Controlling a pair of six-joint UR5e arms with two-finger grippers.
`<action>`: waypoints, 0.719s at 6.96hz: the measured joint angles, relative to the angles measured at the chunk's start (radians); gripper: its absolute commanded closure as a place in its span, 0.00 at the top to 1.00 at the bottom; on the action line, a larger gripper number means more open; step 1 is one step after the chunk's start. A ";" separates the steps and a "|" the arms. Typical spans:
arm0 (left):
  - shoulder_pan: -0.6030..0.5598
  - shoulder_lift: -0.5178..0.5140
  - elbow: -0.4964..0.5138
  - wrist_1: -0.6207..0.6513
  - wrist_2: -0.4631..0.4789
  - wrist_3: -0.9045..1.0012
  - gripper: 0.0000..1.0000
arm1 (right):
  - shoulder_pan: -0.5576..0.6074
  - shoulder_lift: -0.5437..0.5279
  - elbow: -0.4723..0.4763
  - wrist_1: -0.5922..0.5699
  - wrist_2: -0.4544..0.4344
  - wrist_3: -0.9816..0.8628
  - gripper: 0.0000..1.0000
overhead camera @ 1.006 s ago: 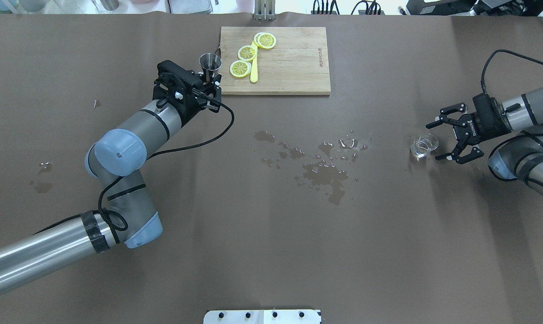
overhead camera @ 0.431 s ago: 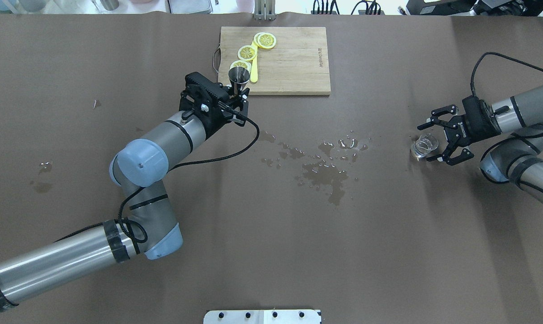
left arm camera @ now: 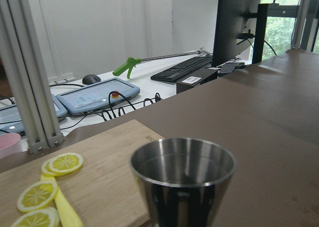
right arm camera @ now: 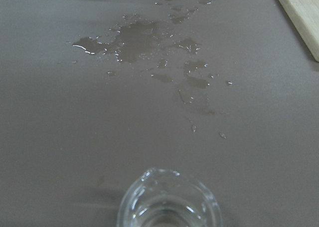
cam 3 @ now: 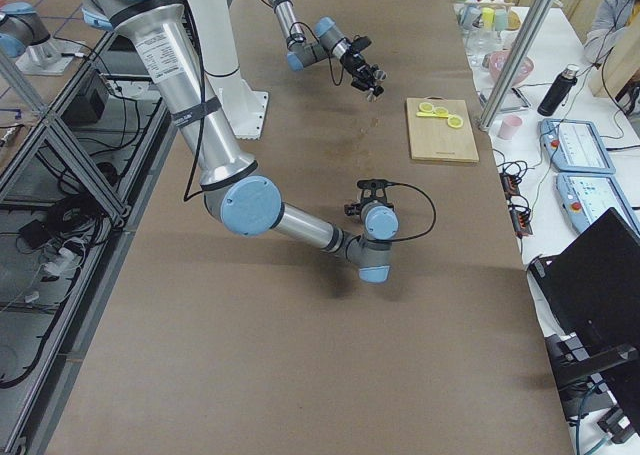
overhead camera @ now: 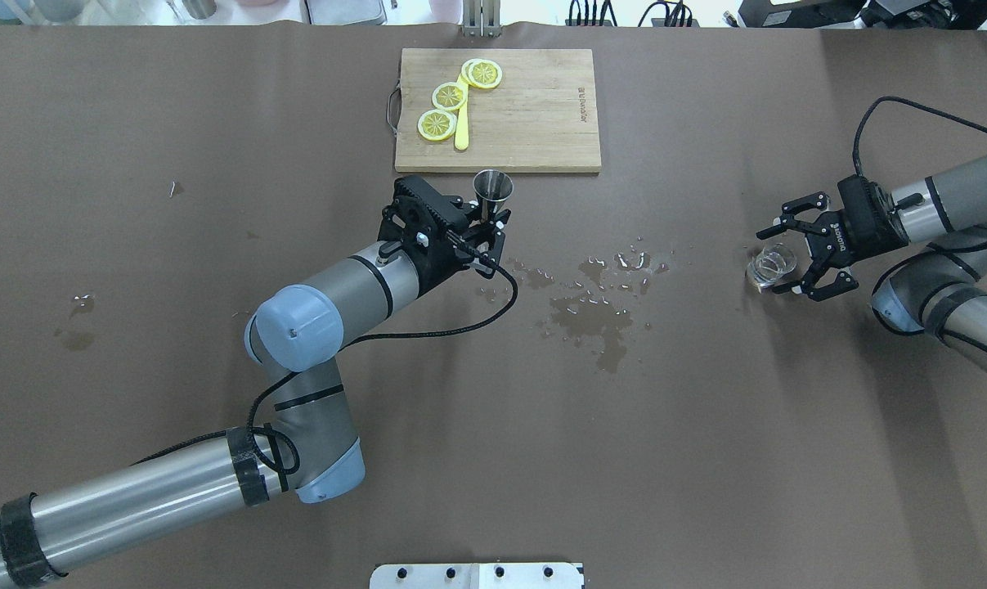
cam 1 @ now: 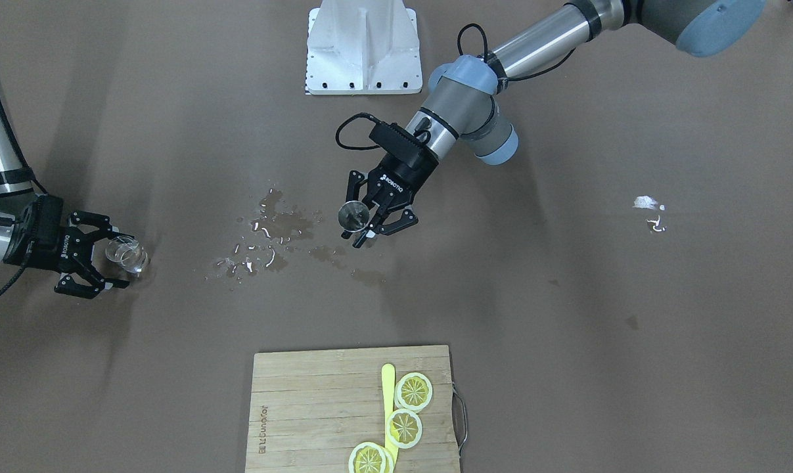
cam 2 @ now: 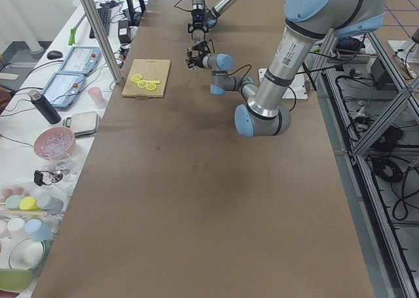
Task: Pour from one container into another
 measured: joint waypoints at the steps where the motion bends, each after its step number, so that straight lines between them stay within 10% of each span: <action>1: 0.009 0.000 0.012 -0.080 -0.022 0.043 0.00 | -0.001 0.000 0.003 -0.008 -0.002 0.000 0.81; 5: 0.061 -0.045 0.086 -0.167 -0.038 0.104 0.00 | -0.001 0.000 0.009 -0.024 -0.003 0.020 0.47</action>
